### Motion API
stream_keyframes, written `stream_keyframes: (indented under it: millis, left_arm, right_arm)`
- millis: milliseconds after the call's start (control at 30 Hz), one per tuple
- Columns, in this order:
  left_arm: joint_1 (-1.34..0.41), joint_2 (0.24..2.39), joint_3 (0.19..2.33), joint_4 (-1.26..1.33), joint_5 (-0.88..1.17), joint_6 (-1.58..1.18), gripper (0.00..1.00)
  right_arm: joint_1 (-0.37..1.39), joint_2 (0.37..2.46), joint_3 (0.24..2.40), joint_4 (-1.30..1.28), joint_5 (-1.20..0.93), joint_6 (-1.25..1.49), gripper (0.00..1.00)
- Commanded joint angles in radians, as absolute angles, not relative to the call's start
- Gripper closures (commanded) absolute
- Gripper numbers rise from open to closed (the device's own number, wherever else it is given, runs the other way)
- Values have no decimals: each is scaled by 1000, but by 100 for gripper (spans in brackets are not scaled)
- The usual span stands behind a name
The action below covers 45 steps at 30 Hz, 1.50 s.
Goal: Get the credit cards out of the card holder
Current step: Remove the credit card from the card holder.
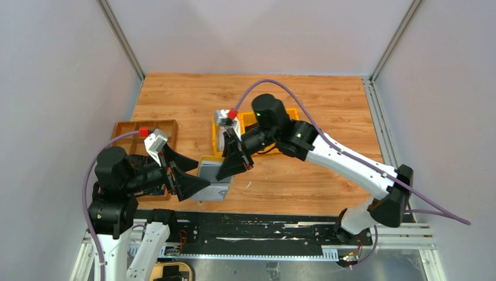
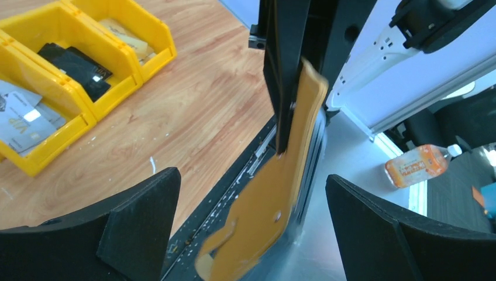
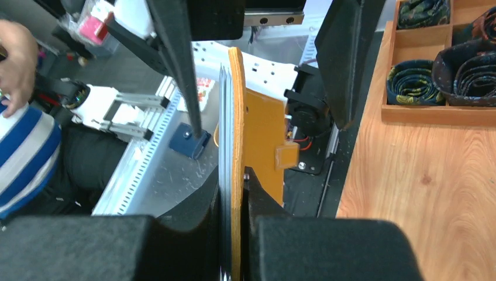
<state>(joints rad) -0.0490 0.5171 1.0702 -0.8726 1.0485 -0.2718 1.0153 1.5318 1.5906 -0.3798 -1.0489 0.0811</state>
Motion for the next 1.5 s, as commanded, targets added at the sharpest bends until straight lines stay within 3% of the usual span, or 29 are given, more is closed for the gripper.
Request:
stream_keyframes:
  millis: [0, 233, 633, 800, 900, 933, 1133, 1167, 1233, 1267, 1300, 1367, 1467]
  left_arm:
    - [-51, 427, 992, -622, 1060, -492, 0]
    - [-51, 368, 907, -348, 1099, -801, 3]
    - [-51, 350, 923, -394, 1100, -757, 22]
    - [-51, 359, 927, -391, 1063, -749, 36]
    - [-51, 367, 926, -375, 1034, -754, 64]
    - [-51, 369, 924, -372, 1028, -764, 69]
    - [-51, 397, 939, -397, 1037, -744, 70]
    - [-51, 402, 940, -405, 1041, -739, 70]
    - [-51, 411, 948, -437, 1044, -710, 75]
    - [-51, 415, 956, -462, 1046, -688, 77]
    - [-51, 420, 967, -487, 1053, -655, 79]
    - [-51, 440, 981, -546, 1076, -609, 81]
    - [-51, 484, 1034, -676, 1098, -492, 82]
  right_arm:
    - [955, 1366, 1388, 234, -1130, 434, 100]
    - [936, 1295, 1196, 651, -884, 692, 100]
    - [945, 1258, 1067, 836, -702, 806, 100]
    - [950, 1267, 1029, 925, -673, 858, 100]
    - [951, 1270, 1007, 963, -681, 864, 100]
    - [951, 1269, 1004, 949, -679, 858, 100]
    - [952, 1261, 955, 934, -636, 847, 99]
    - [953, 1263, 943, 937, -627, 852, 94]
    - [953, 1267, 922, 937, -611, 862, 74]
    - [951, 1269, 917, 930, -615, 863, 60]
    - [945, 1279, 924, 914, -636, 861, 53]
    - [935, 1297, 963, 870, -711, 850, 44]
    - [933, 1340, 1049, 762, -839, 810, 41]
